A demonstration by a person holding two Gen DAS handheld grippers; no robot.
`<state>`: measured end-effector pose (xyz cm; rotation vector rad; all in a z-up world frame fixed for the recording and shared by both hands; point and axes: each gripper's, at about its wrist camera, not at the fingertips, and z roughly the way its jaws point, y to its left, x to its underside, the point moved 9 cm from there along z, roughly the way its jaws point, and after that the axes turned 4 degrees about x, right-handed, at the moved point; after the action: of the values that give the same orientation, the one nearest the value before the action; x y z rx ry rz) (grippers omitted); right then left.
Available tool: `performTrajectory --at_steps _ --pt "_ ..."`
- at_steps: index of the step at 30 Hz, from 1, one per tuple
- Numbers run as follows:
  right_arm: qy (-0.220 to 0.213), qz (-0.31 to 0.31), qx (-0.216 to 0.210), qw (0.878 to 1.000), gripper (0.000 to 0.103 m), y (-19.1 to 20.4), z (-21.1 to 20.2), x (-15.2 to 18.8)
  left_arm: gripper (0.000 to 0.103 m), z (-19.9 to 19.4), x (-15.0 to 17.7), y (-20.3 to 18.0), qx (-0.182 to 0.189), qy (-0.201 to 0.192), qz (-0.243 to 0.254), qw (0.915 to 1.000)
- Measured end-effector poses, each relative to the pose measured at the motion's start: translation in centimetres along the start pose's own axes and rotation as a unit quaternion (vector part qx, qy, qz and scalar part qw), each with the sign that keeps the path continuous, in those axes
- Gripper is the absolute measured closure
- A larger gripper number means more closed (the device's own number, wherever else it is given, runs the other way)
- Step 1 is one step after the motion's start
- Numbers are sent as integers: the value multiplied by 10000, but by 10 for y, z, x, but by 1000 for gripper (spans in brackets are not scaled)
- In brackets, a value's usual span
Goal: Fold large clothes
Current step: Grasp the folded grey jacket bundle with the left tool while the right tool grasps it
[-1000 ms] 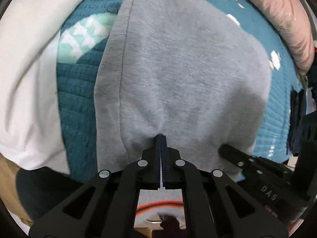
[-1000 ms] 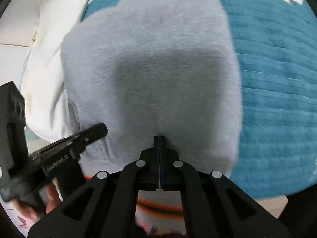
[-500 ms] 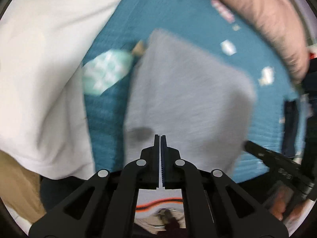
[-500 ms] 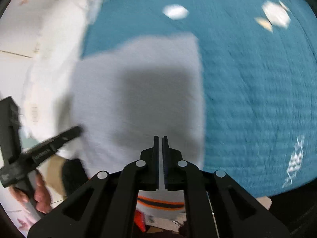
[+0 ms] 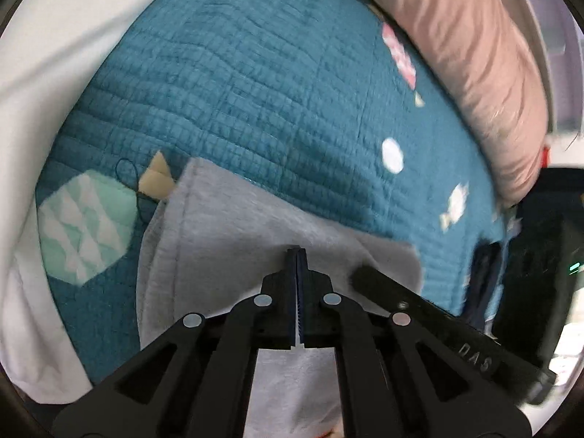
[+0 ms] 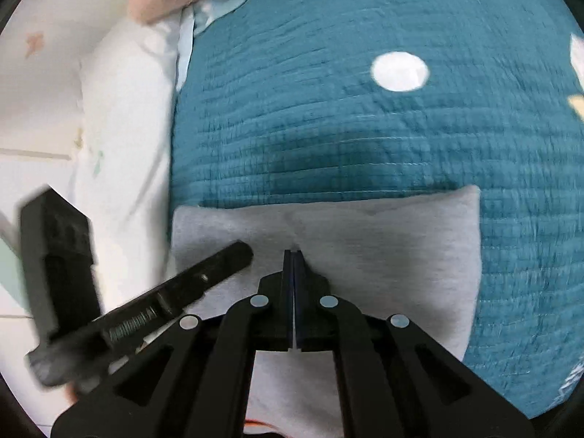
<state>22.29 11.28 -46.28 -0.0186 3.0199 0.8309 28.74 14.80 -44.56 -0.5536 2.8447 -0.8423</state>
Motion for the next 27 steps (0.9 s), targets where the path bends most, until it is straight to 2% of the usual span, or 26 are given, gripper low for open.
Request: performTrajectory --at_steps 2,6,7,9,11,13,15,17,18,19,20,21,22,23,24,27 --pt "-67 -61 -9 10000 103 -7 -14 4 100 -12 -7 13 -265 -177 -35 9995" --pt "-289 -87 467 9985 103 -23 -31 6 100 -28 -13 28 -226 -272 -197 9992" --pt "-297 -9 398 9988 103 -29 -35 6 100 -31 -15 32 -248 -292 -205 9991" --pt "-274 165 229 9992 103 -37 -30 3 100 -25 -17 36 -426 -288 -100 9986" --pt "-299 167 313 9989 103 -44 -13 -4 100 -7 -22 43 -424 -221 -229 9986" --pt "-340 104 450 9984 103 -46 -2 -6 100 -6 -26 45 -413 -192 -298 9985" --pt "-304 184 512 9981 103 -44 -6 -7 100 -12 -25 39 -557 -99 -159 9983" --pt "-290 149 432 9985 101 -39 -20 -4 100 -24 -18 30 -769 -117 182 9968" --pt "-299 156 325 9989 95 -36 -29 -2 85 -30 -14 29 -840 -141 224 9961" --pt "-334 204 335 9987 84 -37 -37 0 68 -36 -9 28 -907 -172 229 9955" --pt "-403 253 313 9984 71 -39 -45 2 29 -42 -4 26 -902 -232 245 9954" --pt "-499 321 261 9979 38 -41 -53 3 21 -49 -1 25 -943 -363 322 9944" --pt "-641 438 220 9967 24 -45 -62 5 21 -55 3 23 -1018 -511 483 9923" --pt "-887 601 241 9940 24 -52 -76 8 21 -60 10 23 -1154 -561 673 9894" --pt "-953 610 292 9932 23 -56 -81 10 21 -63 17 25 -1270 -547 724 9877" --pt "-850 622 432 9935 21 -70 -83 22 21 -67 33 33 -1388 -514 742 9862"
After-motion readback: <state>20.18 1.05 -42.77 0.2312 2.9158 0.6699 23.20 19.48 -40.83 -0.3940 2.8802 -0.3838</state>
